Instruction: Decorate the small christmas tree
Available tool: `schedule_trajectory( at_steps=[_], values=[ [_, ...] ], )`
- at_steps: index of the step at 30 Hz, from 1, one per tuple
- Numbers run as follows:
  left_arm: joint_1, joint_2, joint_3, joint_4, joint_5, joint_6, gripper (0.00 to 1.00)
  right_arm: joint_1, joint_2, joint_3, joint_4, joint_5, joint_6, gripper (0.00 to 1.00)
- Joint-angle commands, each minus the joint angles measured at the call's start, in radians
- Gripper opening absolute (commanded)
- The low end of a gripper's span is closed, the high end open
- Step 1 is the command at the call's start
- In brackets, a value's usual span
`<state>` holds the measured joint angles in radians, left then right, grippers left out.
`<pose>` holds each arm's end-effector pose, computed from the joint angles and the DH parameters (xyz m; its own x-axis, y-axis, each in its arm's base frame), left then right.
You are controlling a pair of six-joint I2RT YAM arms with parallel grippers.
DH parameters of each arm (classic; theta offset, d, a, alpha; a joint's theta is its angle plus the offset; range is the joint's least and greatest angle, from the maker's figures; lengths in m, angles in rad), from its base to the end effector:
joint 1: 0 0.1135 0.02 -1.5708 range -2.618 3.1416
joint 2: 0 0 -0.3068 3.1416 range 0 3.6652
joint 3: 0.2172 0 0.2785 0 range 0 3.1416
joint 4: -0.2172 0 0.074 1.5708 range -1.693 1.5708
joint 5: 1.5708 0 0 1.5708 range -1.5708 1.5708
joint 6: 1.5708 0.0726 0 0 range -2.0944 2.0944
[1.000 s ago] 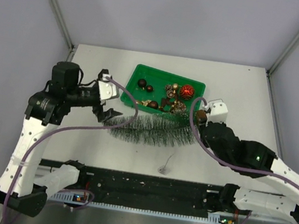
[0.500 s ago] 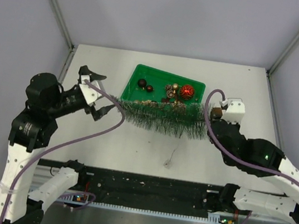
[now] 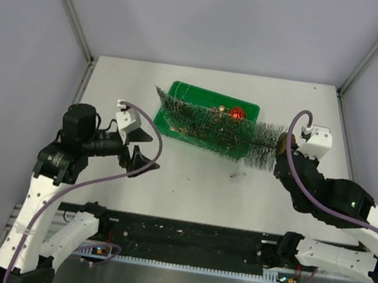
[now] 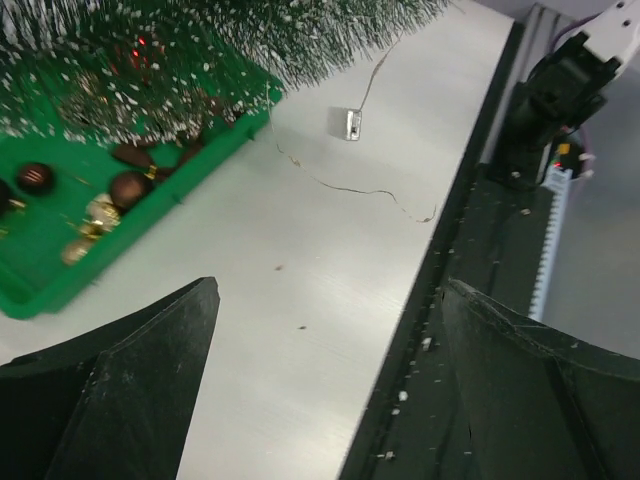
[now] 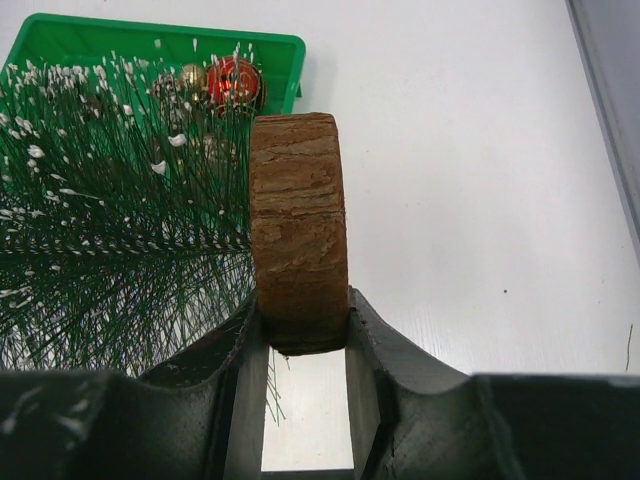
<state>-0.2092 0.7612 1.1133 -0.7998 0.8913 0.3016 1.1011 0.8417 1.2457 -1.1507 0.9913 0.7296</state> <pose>0.1255 -0.0844 0.4235 -0.1618 0.2252 -0.9608 0.9054 0.4212 -0.0538 0.1110 0.0845 0.4271 -0.3694 0.0788 -0.9259 0.0481 0.9967 0.0656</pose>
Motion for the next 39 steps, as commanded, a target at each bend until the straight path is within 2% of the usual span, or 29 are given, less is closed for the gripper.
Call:
schedule_trajectory(
  at_steps=[1,5,12,16,19,23,27,30,35,37,39],
  values=[
    [0.004,-0.016,-0.099,0.282,0.109,-0.341,0.99,-0.009,-0.009,0.044,0.074,0.023,0.045,0.0],
    [0.004,-0.017,-0.151,0.52,0.078,-0.57,0.99,-0.009,-0.012,0.023,0.1,0.024,0.063,0.0],
    [-0.024,0.041,-0.194,0.635,0.045,-0.691,0.99,-0.007,0.003,0.005,0.147,0.023,0.062,0.0],
    [-0.096,0.056,-0.204,0.665,-0.026,-0.677,0.99,-0.007,0.007,0.008,0.161,0.026,0.057,0.0],
    [-0.107,0.072,-0.217,0.686,-0.051,-0.674,0.98,-0.007,0.007,0.011,0.167,0.026,0.053,0.0],
    [-0.108,0.079,-0.244,0.732,-0.058,-0.702,0.88,-0.007,0.007,0.009,0.167,0.026,0.059,0.0],
    [-0.108,0.081,-0.253,0.729,-0.092,-0.702,0.82,-0.009,0.008,0.0,0.178,0.023,0.062,0.0],
    [-0.108,0.082,-0.26,0.743,-0.117,-0.723,0.73,-0.009,0.011,-0.008,0.187,0.017,0.065,0.0],
    [-0.108,0.086,-0.276,0.784,-0.112,-0.76,0.45,-0.009,0.004,-0.02,0.19,0.013,0.071,0.0],
    [-0.108,0.084,-0.273,0.778,-0.114,-0.753,0.29,-0.007,-0.001,-0.025,0.19,0.013,0.073,0.0],
    [-0.108,0.079,-0.27,0.762,-0.121,-0.751,0.01,-0.007,-0.006,-0.028,0.187,0.017,0.077,0.0]
  ],
)
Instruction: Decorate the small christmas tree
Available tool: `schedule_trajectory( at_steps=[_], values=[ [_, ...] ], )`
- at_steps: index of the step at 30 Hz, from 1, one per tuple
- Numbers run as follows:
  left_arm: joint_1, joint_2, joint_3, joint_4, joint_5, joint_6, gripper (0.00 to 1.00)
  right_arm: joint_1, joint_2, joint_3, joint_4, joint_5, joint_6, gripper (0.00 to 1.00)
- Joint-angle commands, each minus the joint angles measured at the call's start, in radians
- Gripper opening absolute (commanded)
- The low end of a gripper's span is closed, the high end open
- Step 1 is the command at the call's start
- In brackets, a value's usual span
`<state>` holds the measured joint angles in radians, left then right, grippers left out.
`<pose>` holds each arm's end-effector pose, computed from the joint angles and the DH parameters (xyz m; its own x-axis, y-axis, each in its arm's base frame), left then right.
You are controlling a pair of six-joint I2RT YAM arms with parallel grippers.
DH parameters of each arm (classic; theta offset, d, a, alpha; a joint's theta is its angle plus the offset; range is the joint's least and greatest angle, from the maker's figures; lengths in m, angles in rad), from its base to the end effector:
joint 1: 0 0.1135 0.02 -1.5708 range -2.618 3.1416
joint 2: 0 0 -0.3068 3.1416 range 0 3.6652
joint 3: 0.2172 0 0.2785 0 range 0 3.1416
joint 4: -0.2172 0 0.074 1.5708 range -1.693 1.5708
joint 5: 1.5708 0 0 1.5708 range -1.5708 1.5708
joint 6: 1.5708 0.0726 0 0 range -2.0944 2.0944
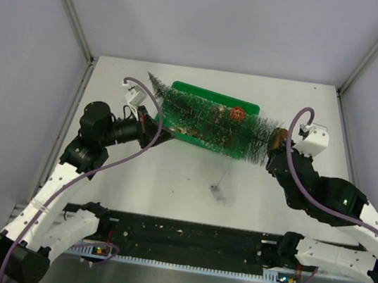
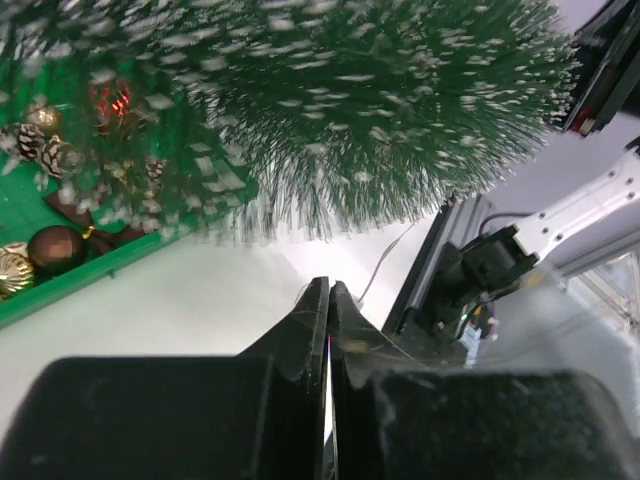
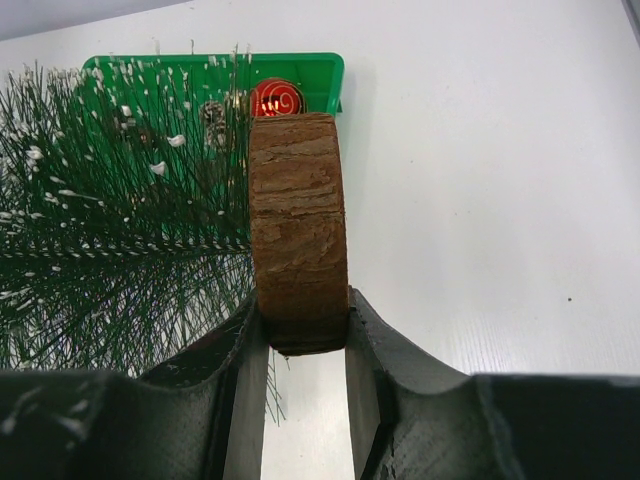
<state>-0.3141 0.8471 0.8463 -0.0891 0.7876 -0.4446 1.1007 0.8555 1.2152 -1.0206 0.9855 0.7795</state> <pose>0.1872 -0.1149 0.3920 -0.4595 -0.1698 -0.8718 0.7661 0.4209 -0.4858 0.1184 0.0994 0.4270 -0.3344 0.1990 -0.9212 0.0572 0.9799 0.1910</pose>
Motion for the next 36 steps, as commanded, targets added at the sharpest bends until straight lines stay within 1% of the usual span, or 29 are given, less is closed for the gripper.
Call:
schedule_trajectory(
  at_steps=[1,3,8,12,13,14,15,17,18,19,21,22,25,28,32,36],
  values=[
    [-0.002,-0.011,0.0,0.04,-0.024,-0.003,0.0,-0.007,-0.021,0.001,0.056,0.024,0.03,0.0],
    [-0.003,-0.019,0.008,0.016,-0.011,0.015,0.0,-0.007,-0.021,0.0,0.048,0.028,0.033,0.0],
    [-0.003,-0.049,0.028,-0.106,0.019,0.06,0.0,-0.007,-0.021,0.004,0.033,0.056,0.035,0.0],
    [-0.003,-0.086,0.002,-0.138,-0.001,0.061,0.0,-0.007,-0.021,0.01,0.031,0.064,0.037,0.0],
    [-0.003,-0.095,-0.004,-0.147,-0.011,0.064,0.08,-0.007,-0.024,0.012,0.031,0.067,0.038,0.0],
    [-0.003,-0.1,-0.006,-0.165,-0.027,0.075,0.22,-0.007,-0.027,0.014,0.03,0.07,0.035,0.0],
    [-0.003,-0.106,-0.004,-0.188,-0.042,0.093,0.26,-0.007,-0.032,0.017,0.027,0.071,0.038,0.0],
    [-0.003,-0.126,-0.007,-0.227,-0.082,0.13,0.31,-0.009,-0.044,0.033,0.025,0.074,0.037,0.0],
    [-0.003,-0.134,-0.009,-0.245,-0.114,0.15,0.35,-0.009,-0.05,0.041,0.025,0.074,0.035,0.0],
    [-0.003,-0.143,-0.012,-0.257,-0.137,0.164,0.39,-0.007,-0.058,0.049,0.025,0.071,0.033,0.0],
    [-0.003,-0.158,-0.016,-0.273,-0.191,0.185,0.52,-0.007,-0.067,0.066,0.025,0.07,0.032,0.0],
    [-0.003,-0.161,-0.021,-0.276,-0.215,0.191,0.56,-0.007,-0.07,0.072,0.025,0.065,0.032,0.0],
    [-0.003,-0.172,-0.033,-0.274,-0.215,0.198,0.59,-0.007,-0.081,0.089,0.025,0.059,0.037,0.0],
    [-0.003,-0.189,-0.055,-0.253,-0.145,0.187,0.61,-0.007,-0.082,0.096,0.025,0.048,0.044,0.0],
    [-0.003,-0.23,-0.111,-0.161,-0.032,0.133,0.63,-0.007,-0.082,0.098,0.027,0.041,0.05,0.0],
    [-0.006,-0.243,-0.157,-0.063,-0.005,0.072,0.66,-0.009,-0.078,0.095,0.05,0.035,0.049,0.0]
  ],
)
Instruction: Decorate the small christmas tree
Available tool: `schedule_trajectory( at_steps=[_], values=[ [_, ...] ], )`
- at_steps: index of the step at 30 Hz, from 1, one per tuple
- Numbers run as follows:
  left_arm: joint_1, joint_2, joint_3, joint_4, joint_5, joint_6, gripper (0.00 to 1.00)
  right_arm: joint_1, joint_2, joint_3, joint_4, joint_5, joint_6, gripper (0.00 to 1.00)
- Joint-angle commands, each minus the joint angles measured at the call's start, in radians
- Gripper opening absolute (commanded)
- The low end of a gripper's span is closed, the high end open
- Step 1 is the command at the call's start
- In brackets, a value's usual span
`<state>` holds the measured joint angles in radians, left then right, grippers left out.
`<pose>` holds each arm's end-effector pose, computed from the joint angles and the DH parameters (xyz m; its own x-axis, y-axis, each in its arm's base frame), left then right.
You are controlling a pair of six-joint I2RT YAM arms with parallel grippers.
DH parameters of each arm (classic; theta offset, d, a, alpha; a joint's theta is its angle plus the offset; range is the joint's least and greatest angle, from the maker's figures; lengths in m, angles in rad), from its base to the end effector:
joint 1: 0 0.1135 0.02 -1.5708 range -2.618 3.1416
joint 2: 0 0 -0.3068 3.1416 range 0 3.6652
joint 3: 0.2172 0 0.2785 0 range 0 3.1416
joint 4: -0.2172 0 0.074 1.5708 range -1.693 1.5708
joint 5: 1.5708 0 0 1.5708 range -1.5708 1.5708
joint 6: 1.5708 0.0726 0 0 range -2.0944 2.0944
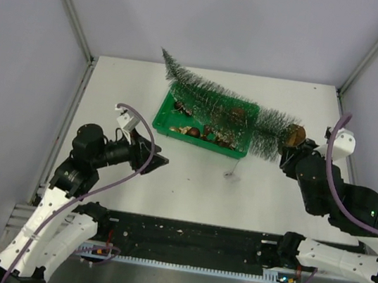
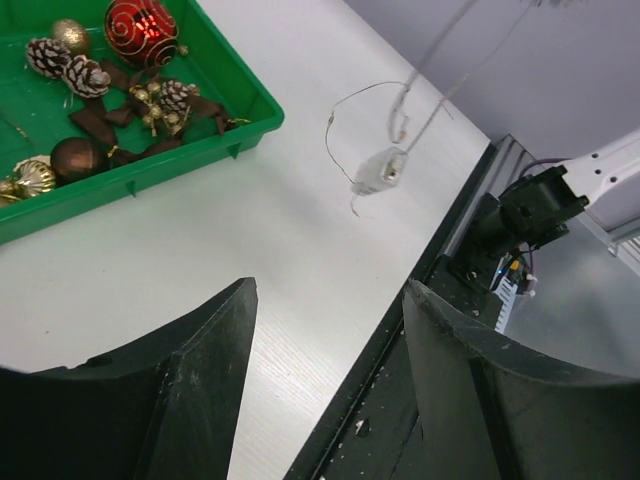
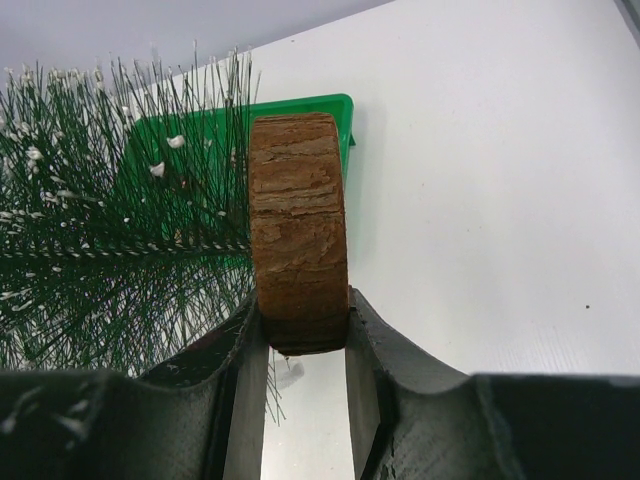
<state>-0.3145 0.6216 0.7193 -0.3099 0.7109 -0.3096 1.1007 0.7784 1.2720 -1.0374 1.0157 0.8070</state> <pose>0.1389 -0.0950 0.3512 -0.4470 -0.0974 -0.8892 0.7400 0.5183 -0.4287 0.1042 0.0689 0.4525 -0.2635 0.3216 -0.9095 0.0721 0.9467 0.3139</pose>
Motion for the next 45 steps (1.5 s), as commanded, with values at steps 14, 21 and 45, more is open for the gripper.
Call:
schedule_trajectory(
  at_steps=[14,21,45],
  values=[
    [-0.109,0.13,-0.046,0.423,-0.005,-0.103,0.95,-0.007,0.028,0.029,0.158,-0.061,0.046,0.0],
    [-0.11,0.136,-0.063,0.408,-0.171,-0.054,0.92,-0.007,0.033,0.027,0.174,-0.085,0.049,0.0],
    [-0.101,0.073,-0.031,0.348,-0.074,-0.158,0.32,-0.007,-0.004,0.004,0.163,-0.101,0.081,0.0]
  ],
)
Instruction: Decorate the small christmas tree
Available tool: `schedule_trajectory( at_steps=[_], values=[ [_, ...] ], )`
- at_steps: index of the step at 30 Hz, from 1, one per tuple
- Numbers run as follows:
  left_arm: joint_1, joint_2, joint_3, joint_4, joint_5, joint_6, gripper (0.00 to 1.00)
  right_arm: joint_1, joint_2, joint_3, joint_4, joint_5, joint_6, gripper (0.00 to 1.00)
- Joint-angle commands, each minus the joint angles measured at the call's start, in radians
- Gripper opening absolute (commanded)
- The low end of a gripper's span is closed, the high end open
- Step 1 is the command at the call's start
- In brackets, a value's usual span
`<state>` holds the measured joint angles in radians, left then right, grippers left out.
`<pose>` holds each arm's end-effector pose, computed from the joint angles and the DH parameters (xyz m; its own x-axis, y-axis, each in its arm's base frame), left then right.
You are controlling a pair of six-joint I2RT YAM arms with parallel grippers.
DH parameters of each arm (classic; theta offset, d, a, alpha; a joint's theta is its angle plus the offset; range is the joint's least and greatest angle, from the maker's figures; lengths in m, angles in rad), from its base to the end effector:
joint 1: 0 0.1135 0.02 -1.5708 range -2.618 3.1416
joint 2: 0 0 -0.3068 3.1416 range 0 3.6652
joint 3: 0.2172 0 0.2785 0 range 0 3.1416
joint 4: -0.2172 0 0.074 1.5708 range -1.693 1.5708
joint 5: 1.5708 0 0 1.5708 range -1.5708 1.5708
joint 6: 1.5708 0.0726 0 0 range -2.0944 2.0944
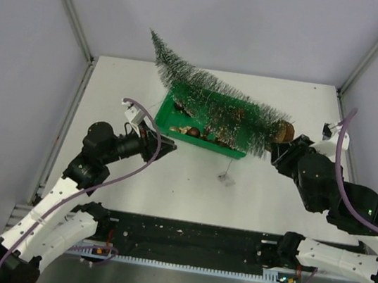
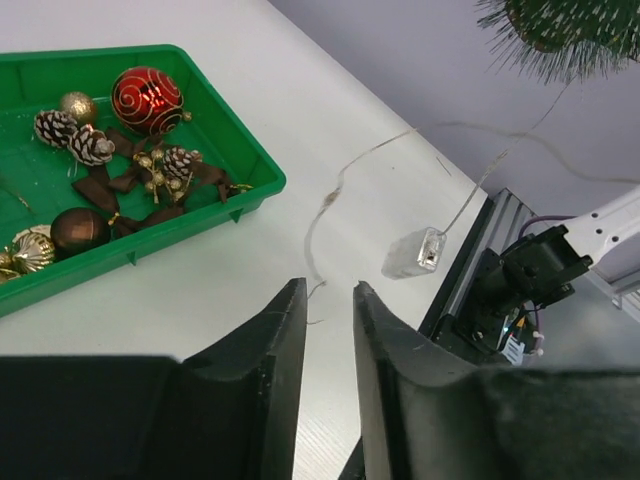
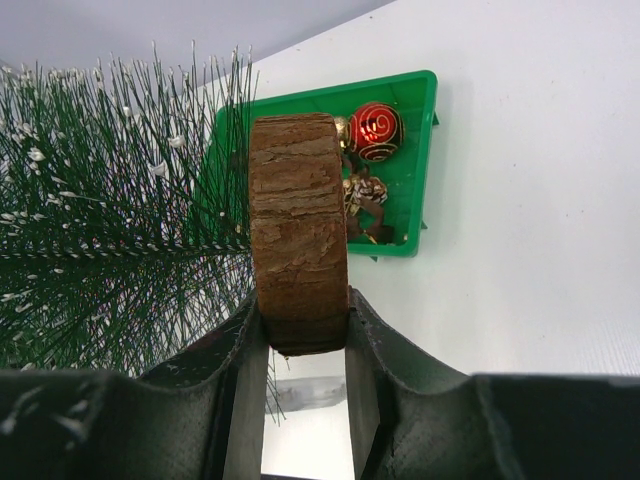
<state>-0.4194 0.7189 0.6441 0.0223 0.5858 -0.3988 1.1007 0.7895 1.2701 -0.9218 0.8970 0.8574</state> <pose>0.1655 -0.1177 0.3480 -0.3717 -0.1885 -0.9090 0.7588 0.5024 -0.4145 0.1073 0.0859 0.4593 -0.3052 0.4409 -0.8441 -0.0083 0.8851 0.4654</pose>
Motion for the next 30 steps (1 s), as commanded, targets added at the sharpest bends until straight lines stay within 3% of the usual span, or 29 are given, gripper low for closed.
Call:
schedule_trajectory(
  at_steps=[1,2,4,5,15,16,20,26,30],
  values=[
    [0.004,-0.027,0.057,0.008,0.069,-0.077,0.44,-0.007,-0.013,0.008,0.047,0.014,0.037,0.0],
    [0.004,-0.03,0.058,0.017,0.078,-0.096,0.52,-0.007,-0.015,0.008,0.052,0.011,0.04,0.0],
    [0.004,-0.029,0.068,0.04,0.085,-0.135,0.55,-0.007,-0.012,0.003,0.066,-0.003,0.042,0.0],
    [0.004,-0.029,0.068,0.062,0.094,-0.149,0.64,-0.007,-0.01,0.002,0.073,-0.009,0.042,0.0],
    [0.004,0.013,0.12,0.2,0.074,-0.161,0.66,-0.009,-0.021,-0.06,0.169,-0.147,0.135,0.0],
    [0.004,0.01,0.121,0.217,0.086,-0.164,0.82,-0.007,-0.024,-0.066,0.179,-0.155,0.143,0.0],
    [0.013,0.001,0.126,0.246,0.091,-0.16,0.82,-0.007,-0.024,-0.078,0.204,-0.191,0.161,0.0],
    [0.028,-0.015,0.118,0.24,0.106,-0.143,0.68,-0.007,-0.027,-0.087,0.224,-0.208,0.167,0.0],
    [0.04,-0.032,0.094,0.232,0.074,-0.121,0.44,-0.007,-0.027,-0.086,0.227,-0.221,0.175,0.0]
  ],
)
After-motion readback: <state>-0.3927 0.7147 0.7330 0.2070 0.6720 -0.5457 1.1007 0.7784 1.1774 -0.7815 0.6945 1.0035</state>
